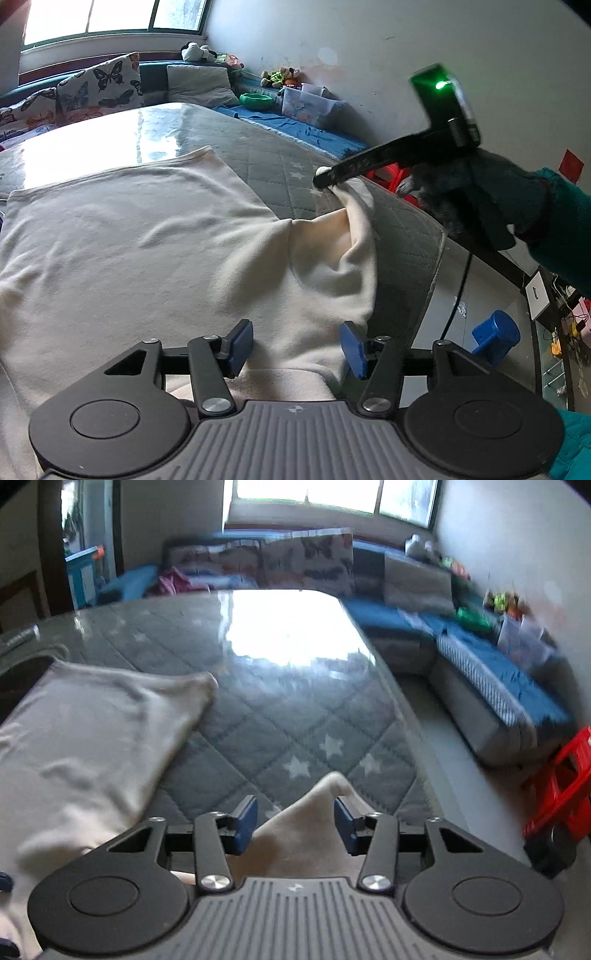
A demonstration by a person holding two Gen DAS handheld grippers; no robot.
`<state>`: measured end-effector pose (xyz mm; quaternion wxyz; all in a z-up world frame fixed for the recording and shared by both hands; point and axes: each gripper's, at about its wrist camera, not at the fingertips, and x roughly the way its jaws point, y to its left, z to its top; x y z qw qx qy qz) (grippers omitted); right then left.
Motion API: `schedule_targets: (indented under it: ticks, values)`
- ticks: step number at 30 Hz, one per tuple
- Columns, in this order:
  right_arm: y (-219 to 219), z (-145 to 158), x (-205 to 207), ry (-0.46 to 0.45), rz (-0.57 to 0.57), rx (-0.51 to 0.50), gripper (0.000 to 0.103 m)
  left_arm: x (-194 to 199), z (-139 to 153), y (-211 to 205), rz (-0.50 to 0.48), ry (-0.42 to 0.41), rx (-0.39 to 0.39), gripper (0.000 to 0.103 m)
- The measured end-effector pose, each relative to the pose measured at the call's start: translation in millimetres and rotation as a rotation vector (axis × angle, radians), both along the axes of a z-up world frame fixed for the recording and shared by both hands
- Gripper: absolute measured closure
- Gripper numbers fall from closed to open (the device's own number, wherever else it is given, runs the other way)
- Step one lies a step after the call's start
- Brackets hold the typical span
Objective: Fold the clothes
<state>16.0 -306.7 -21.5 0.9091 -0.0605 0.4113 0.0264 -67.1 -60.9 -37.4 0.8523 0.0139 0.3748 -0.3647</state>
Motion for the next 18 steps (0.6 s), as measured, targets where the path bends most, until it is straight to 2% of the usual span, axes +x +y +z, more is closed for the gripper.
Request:
schedule_targets:
  ticks: [1, 3, 8, 9, 13, 16, 18]
  values:
    - [-2.1, -2.3, 0.9, 0.010, 0.002, -0.001, 0.095, 0.0, -0.1, 0.1, 0.000, 0.001, -0.001, 0.047]
    - [-6.1, 1.6, -6.9, -0.023, 0.006, -0.008, 0.098, -0.6, 0.0, 0.0, -0.002, 0.001, 0.000, 0.046]
    - [-27.8, 46.1, -50.8, -0.217, -0.032, 0.024, 0.099, -0.7, -0.6, -2.5, -0.013, -0.001, 0.003, 0.045]
    - [-34.8, 48.9, -61.7, -0.233, -0.054, 0.027, 0.099, -0.7, -0.8, -3.2, -0.015, -0.001, 0.002, 0.045]
    - [-65.3, 52.2, -105.3, -0.264, -0.160, 0.036, 0.097, -0.8, -2.0, -9.2, -0.041, 0.003, -0.013, 0.040]
    - [-90.7, 31.4, -118.2, -0.210, -0.280, 0.001, 0.092, -2.5, -1.6, -18.0, -0.078, -0.006, -0.005, 0.037]
    - [-100.5, 25.6, -124.8, -0.194, -0.311, 0.011, 0.092, -1.6, 0.0, -22.8, -0.087, -0.006, 0.000, 0.037]
